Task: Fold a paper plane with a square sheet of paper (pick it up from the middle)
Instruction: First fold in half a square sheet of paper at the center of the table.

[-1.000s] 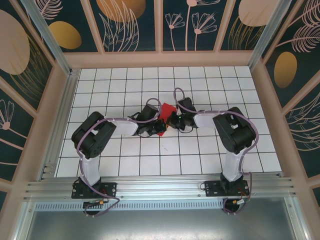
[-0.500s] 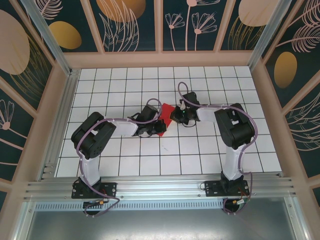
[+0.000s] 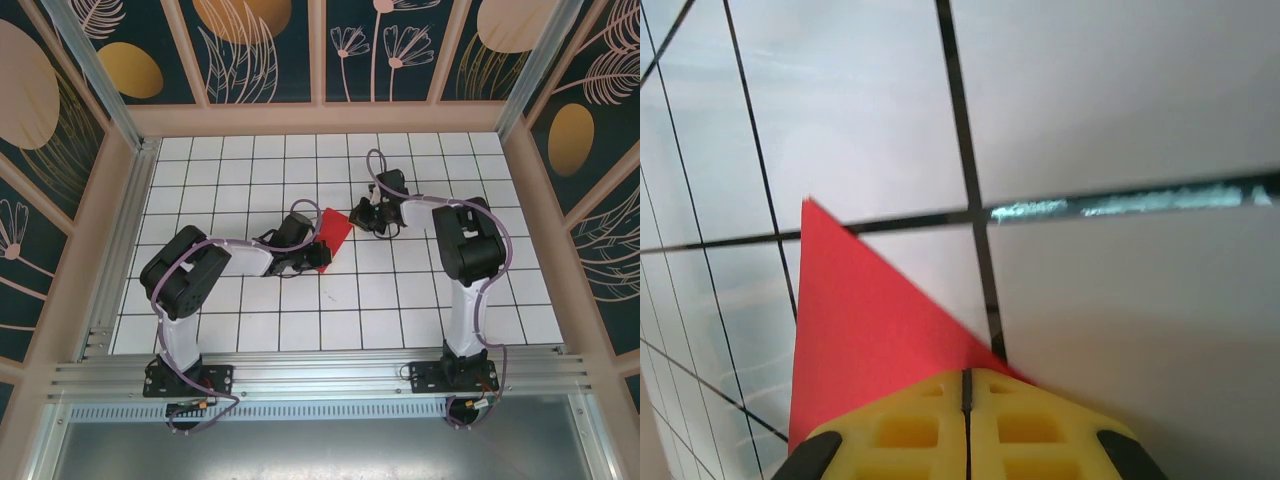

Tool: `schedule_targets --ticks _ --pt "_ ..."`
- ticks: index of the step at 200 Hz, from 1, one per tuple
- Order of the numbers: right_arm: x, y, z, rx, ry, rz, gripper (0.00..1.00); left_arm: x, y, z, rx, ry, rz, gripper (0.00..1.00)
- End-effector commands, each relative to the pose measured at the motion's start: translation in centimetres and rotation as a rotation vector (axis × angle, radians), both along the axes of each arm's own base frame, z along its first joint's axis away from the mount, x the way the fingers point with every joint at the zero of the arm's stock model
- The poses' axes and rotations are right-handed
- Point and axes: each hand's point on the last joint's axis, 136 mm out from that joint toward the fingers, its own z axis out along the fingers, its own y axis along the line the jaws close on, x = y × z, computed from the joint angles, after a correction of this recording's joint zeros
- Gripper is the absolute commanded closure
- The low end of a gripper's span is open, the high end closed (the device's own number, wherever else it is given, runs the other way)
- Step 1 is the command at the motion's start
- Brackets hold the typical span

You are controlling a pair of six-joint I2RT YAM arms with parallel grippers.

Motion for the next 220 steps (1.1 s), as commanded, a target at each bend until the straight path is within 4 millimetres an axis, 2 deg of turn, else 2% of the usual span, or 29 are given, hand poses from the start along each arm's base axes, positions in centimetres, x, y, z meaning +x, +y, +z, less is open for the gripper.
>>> schedule_targets --ticks 1,21,41,61,73,101,119,159,185,220 --pt "2.6 -3.3 -1.9 -0.141 -0.029 -0.069 0.91 -5.2 5.3 -6.3 0.236 0.226 0.01 1.0" --pt "3.5 -3.8 -0.7 -0.156 -0.052 -0.089 0.92 -5.1 5.2 -6.1 0.233 0.221 0.011 1.0" --pt "3.8 -3.5 2.5 -0.125 -0.108 -0.09 0.92 -4.9 5.0 -5.9 0.23 0.216 0.011 1.0" --pt "2.6 -2.6 5.6 -0.083 -0.159 -0.073 0.91 -4.7 4.8 -5.7 0.224 0.212 0.013 1.0" --pt "1.5 -2.1 6.2 -0.065 -0.168 -0.057 0.91 -4.5 4.7 -5.6 0.219 0.208 0.014 1.0" --pt "-1.8 -0.2 4.7 -0.024 -0.104 -0.005 0.91 -4.1 4.3 -5.3 0.211 0.2 0.011 1.0" --pt "-3.3 1.2 3.3 -0.015 -0.07 0.034 0.91 -3.9 4.2 -5.1 0.208 0.195 0.011 1.0" --pt "-4.1 3.4 1.1 0.017 -0.004 0.088 0.91 -3.8 4.1 -4.9 0.207 0.189 0.011 1.0" --pt "-4.5 3.5 -0.2 0.006 0.049 0.096 0.91 -3.8 4.2 -4.7 0.209 0.183 0.009 1.0" --pt "-4.8 2.5 -2.1 -0.062 0.101 0.07 0.91 -4.5 3.7 -4.4 0.177 0.184 -0.038 1.0"
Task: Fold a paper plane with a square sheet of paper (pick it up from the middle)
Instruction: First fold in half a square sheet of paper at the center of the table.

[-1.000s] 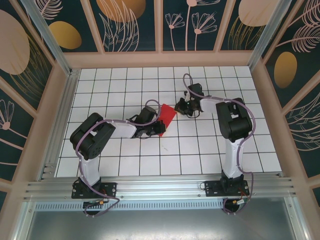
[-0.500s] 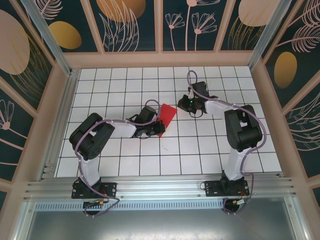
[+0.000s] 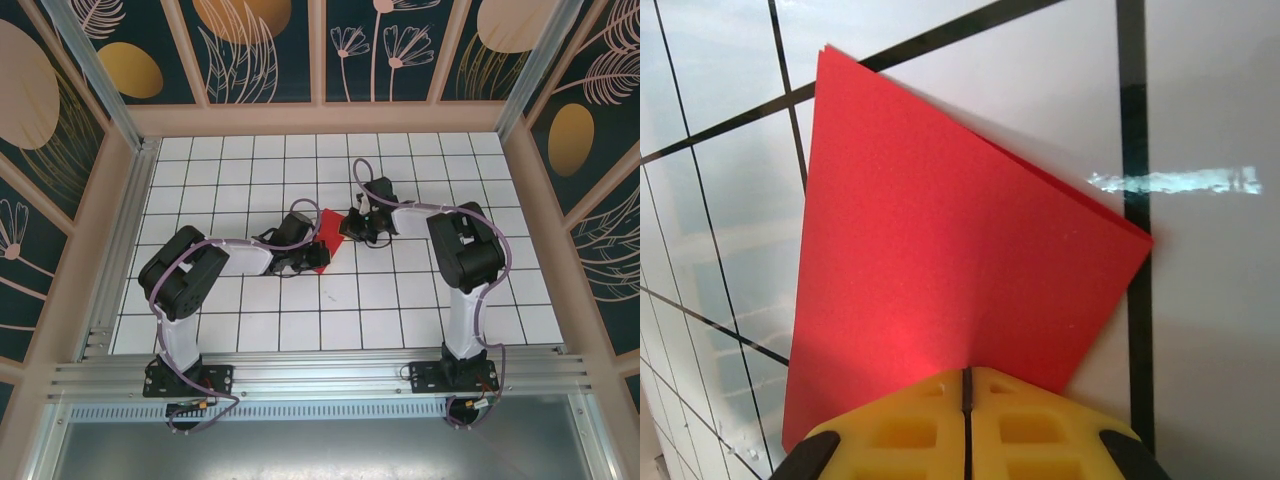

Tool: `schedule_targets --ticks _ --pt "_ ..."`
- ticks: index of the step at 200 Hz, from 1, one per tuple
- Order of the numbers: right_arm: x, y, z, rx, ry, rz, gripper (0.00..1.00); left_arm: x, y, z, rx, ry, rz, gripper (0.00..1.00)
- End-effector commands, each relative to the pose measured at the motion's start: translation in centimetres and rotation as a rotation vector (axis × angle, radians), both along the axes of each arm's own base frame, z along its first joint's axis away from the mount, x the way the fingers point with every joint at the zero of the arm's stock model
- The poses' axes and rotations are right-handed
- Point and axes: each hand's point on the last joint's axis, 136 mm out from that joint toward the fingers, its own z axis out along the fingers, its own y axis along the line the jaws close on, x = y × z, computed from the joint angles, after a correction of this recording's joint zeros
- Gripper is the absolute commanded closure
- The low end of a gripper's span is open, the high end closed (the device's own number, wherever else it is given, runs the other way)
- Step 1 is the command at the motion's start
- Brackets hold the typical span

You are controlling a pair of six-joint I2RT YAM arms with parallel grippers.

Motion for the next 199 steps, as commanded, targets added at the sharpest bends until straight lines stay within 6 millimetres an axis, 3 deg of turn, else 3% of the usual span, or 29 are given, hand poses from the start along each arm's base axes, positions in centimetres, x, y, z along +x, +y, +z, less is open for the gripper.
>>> schedule_targets --ticks 1,37,76,95,123,169,199 --pt "-0.7 -0.6 -2.1 -0.058 0.071 -0.017 0.91 -4.2 3.4 -4.4 0.153 0.166 -0.035 1.0" --pt "-1.2 -0.9 -3.1 -0.092 0.094 -0.021 0.91 -4.4 1.7 -2.2 0.042 0.13 -0.096 0.98" --pt "-1.5 -0.9 -3.9 -0.114 0.106 -0.013 0.91 -1.0 0.2 0.8 0.015 0.031 -0.045 0.92" --pt "-1.7 -0.9 -4.1 -0.117 0.112 -0.011 0.91 1.0 0.3 0.5 0.079 0.008 0.005 0.92" --pt "-1.8 -0.8 -4.5 -0.121 0.12 -0.006 0.91 1.6 -0.3 -1.0 0.106 0.039 -0.008 0.92" --pt "-1.8 -0.9 -4.8 -0.128 0.125 -0.005 0.91 0.5 -0.8 -1.7 0.084 0.076 -0.064 0.94" --pt "-1.7 -1.2 -4.9 -0.144 0.124 -0.01 0.91 -1.2 0.0 -1.9 0.098 0.092 -0.113 0.95"
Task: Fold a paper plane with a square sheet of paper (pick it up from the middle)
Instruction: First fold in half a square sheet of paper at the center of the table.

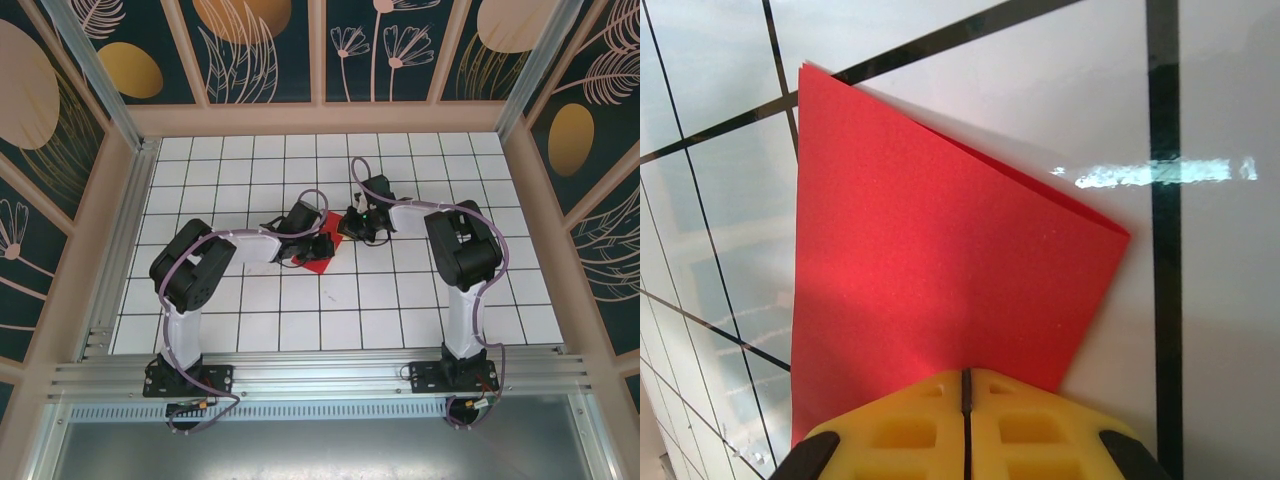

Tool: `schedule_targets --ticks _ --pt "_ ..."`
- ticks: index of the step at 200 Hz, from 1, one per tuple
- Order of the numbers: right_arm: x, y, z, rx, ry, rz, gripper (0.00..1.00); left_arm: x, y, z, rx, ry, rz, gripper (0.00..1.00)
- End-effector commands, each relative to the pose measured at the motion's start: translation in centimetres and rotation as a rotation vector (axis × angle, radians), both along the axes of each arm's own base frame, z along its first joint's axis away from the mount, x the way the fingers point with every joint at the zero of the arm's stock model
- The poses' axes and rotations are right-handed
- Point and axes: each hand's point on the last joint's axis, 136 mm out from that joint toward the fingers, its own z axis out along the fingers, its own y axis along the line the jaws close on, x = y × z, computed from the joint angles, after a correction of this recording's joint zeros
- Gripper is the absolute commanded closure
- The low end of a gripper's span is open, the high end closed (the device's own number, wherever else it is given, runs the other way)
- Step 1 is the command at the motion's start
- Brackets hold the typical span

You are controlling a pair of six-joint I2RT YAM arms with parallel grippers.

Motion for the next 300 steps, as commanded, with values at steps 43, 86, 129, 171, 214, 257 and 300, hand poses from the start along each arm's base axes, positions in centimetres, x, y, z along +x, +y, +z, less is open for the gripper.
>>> schedule_targets --ticks 43,86,129,171,214,257,300 --pt "-1.8 -1.6 -4.8 -0.135 0.097 -0.015 0.91 -5.9 2.4 -1.6 0.048 0.076 -0.184 0.96" --pt "-1.9 -1.7 -5.1 -0.141 0.107 -0.021 0.91 -7.2 2.6 -1.8 0.021 0.101 -0.193 0.96" --pt "-1.9 -1.9 -5.4 -0.152 0.111 -0.026 0.91 -9.0 2.9 -2.8 0.063 0.121 -0.2 0.98" --pt "-1.9 -2.0 -5.4 -0.157 0.11 -0.032 0.91 -10.6 4.0 -3.6 0.125 0.139 -0.198 0.98" --pt "-1.7 -1.9 -5.0 -0.155 0.098 -0.027 0.91 -10.6 4.5 -2.3 0.138 0.113 -0.194 0.97" --pt "-0.3 -0.7 -1.4 -0.1 0.007 0.018 0.9 -6.6 2.6 2.6 0.016 0.017 -0.065 0.87" --pt "1.5 1.1 5.5 0.032 -0.109 -0.002 0.77 -2.3 5.4 6.2 -0.051 -0.071 0.141 0.73"
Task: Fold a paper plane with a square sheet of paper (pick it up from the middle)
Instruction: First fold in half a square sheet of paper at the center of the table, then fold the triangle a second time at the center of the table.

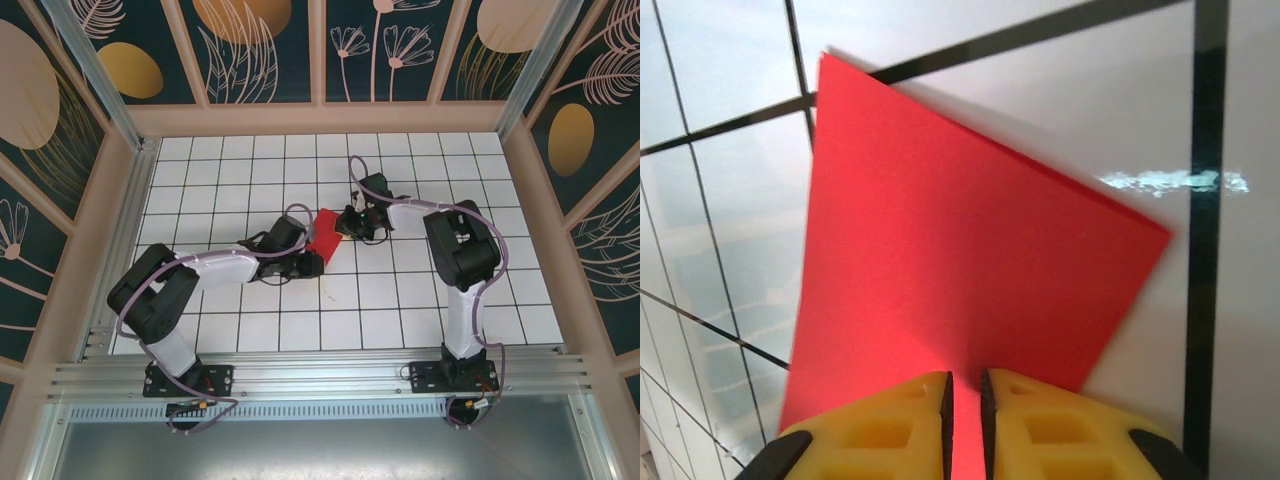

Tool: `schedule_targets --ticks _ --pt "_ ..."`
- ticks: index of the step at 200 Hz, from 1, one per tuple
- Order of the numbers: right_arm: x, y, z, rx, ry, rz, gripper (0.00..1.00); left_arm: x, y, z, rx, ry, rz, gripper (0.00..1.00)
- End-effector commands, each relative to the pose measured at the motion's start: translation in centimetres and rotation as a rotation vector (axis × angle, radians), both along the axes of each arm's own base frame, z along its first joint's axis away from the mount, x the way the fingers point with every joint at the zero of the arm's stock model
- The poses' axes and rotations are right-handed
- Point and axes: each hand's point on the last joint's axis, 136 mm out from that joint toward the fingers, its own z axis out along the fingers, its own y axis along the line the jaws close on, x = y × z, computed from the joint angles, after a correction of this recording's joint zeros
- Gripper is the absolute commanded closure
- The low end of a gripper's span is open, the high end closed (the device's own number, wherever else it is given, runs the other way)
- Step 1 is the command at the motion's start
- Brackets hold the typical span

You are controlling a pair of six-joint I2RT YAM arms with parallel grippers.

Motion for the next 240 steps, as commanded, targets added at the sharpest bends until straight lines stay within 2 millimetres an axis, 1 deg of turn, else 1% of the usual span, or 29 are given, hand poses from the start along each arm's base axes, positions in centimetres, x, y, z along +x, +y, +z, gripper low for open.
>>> schedule_targets --ticks 1,18,33,68,119,153,198,217,240 --pt "1.2 0.7 4.8 0.049 -0.081 -0.02 0.77 3.3 1.8 2.6 -0.038 -0.068 0.16 0.72" --pt "1.2 0.9 5.5 0.047 -0.095 -0.03 0.73 3.9 3.8 1.9 0.001 -0.068 0.224 0.66" --pt "1.0 0.8 5.2 0.016 -0.093 -0.04 0.72 4.0 5.0 0.9 0.019 -0.045 0.27 0.6" --pt "0.7 0.5 4.1 -0.013 -0.079 -0.047 0.7 3.6 6.4 -0.7 0.027 -0.008 0.345 0.55" --pt "0.7 0.8 1.2 -0.041 -0.015 -0.03 0.7 3.7 6.5 -1.3 0.012 0.016 0.382 0.5" --pt "0.5 0.1 -0.2 -0.073 0.01 -0.046 0.7 3.6 6.6 -2.0 -0.001 0.049 0.423 0.47" --pt "-0.1 -0.9 -2.1 -0.085 0.049 -0.076 0.71 3.4 6.4 -3.1 0.0 0.106 0.444 0.46" --pt "-0.5 -1.3 -3.0 -0.087 0.069 -0.087 0.71 3.4 6.3 -3.3 -0.002 0.114 0.443 0.46" --pt "-0.6 -1.5 -3.5 -0.087 0.08 -0.094 0.71 3.7 6.0 -3.1 -0.012 0.112 0.442 0.47"
